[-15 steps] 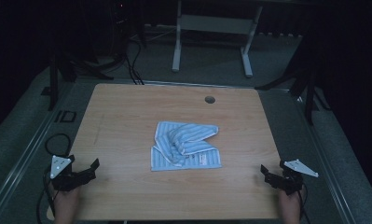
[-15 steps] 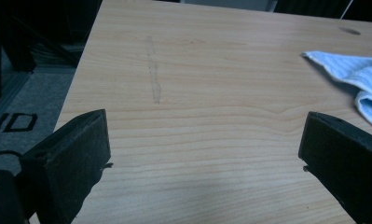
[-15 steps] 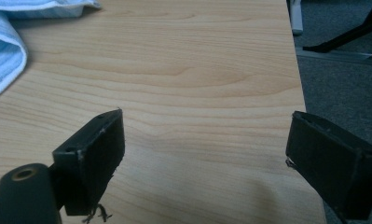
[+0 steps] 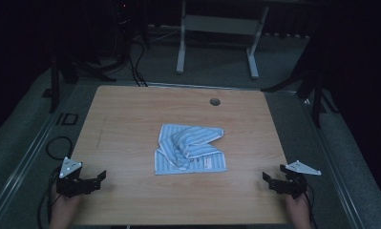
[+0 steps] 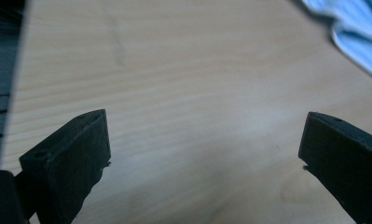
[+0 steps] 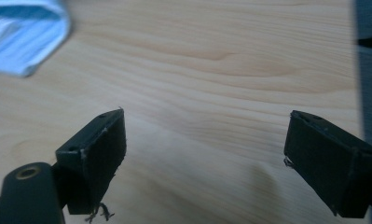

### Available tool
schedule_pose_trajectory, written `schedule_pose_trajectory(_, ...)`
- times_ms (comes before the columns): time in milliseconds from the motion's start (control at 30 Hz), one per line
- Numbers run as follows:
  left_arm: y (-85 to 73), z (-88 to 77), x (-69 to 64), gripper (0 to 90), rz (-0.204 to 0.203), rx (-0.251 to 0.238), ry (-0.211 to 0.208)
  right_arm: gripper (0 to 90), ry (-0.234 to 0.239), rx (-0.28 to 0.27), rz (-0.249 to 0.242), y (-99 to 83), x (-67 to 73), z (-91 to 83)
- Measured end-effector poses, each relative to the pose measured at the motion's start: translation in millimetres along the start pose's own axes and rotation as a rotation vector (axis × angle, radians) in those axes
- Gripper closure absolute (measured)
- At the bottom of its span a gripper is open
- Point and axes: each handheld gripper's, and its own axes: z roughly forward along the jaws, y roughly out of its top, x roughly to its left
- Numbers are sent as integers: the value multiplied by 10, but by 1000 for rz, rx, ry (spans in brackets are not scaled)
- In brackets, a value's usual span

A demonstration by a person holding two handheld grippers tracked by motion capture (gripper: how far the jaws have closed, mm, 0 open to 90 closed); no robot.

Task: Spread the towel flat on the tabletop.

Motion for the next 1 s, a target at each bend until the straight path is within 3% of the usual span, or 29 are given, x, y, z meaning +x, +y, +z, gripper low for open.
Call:
schedule_pose_trajectory(133, 45, 20, -38, 20, 70, 80, -38, 126, 72, 63, -39, 123, 33, -23)
schedule_pose_trajectory(233, 100, 41, -79, 19, 88, 151, -79, 123, 149, 153, -87, 232, 104, 10)
schedule_pose_trajectory(367, 213, 37, -194, 19, 109, 215, -105, 125, 199, 324, -215, 350, 260, 133)
schedule_pose_trajectory(400, 245, 45, -216, 20, 106, 246, -127, 130, 210, 353, -254, 376, 305, 161)
schedule_pose_trajectory(467, 245, 45, -216, 19, 106, 246, -127, 130, 227, 385, -281, 404, 346, 186)
schedule_pose_trajectory(500, 323, 73, -321, 19, 157, 290, -144, 131, 248, 446, -325, 475, 428, 237)
schedule_pose_trajectory(533, 346, 87, -349, 20, 160, 302, -161, 131, 255, 464, -347, 508, 460, 256)
schedule_pose_trajectory(600, 390, 119, -419, 19, 174, 313, -193, 131, 262, 497, -375, 578, 518, 288)
schedule_pose_trajectory(667, 390, 119, -419, 19, 174, 313, -193, 131, 263, 514, -385, 611, 544, 304)
schedule_pose_trajectory(700, 448, 176, -551, 19, 216, 323, -225, 130, 272, 547, -411, 676, 586, 342)
schedule_pose_trajectory(867, 534, 295, -793, 20, 283, 341, -258, 131, 292, 645, -479, 802, 723, 454)
schedule_pose_trajectory(1000, 552, 409, -924, 20, 289, 342, -279, 138, 293, 682, -570, 884, 850, 519)
